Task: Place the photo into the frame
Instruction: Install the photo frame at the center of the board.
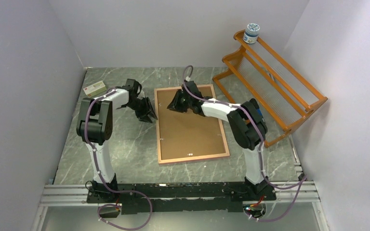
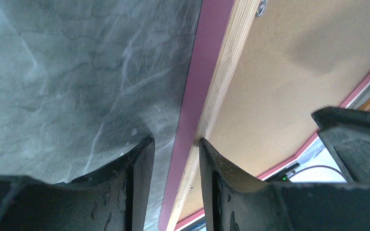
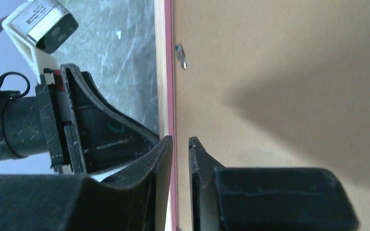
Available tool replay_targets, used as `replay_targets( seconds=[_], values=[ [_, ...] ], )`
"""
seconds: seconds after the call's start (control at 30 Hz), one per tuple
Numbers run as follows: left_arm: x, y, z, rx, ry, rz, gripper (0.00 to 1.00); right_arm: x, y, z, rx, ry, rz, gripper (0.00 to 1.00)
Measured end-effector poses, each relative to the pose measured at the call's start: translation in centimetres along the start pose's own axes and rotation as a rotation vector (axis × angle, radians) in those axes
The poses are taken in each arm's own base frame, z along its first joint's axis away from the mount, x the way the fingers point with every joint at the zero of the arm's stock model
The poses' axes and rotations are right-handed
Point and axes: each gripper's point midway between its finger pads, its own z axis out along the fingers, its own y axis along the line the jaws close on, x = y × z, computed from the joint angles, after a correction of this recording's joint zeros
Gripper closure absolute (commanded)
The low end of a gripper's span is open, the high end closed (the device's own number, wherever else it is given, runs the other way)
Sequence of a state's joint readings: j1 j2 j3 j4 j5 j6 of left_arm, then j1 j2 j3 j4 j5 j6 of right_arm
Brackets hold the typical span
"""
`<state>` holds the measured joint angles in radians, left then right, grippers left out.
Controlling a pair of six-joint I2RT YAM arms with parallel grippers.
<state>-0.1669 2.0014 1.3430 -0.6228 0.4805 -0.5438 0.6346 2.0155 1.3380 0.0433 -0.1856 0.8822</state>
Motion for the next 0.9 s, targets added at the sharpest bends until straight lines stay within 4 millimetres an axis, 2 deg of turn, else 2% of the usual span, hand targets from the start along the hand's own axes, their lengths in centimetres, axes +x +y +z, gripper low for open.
replay_targets(
  seconds=[0.17,0.43,0.67,0.9],
  values=[
    [-1.3,0.0,0.4,-0.012,-0.004,-0.008,0.55,-1.3,0.4,3.4,-0.027,0.012,-0.055,0.73],
    [-1.6,-0.1,0.5,0.003,0.004,-0.013,0.58,-2.1,1.6,6.7,-0.077,0.022,-0.109,0.72],
    [-1.5,-0.2,0.6,0.018,0.007,-0.014,0.55,-1.4,0.0,7.6,-0.034,0.044,-0.136,0.70],
    [-1.2,-0.6,0.9,0.057,0.020,-0.033,0.51,-1.6,-0.1,7.6,-0.016,0.045,-0.147,0.68]
  ],
)
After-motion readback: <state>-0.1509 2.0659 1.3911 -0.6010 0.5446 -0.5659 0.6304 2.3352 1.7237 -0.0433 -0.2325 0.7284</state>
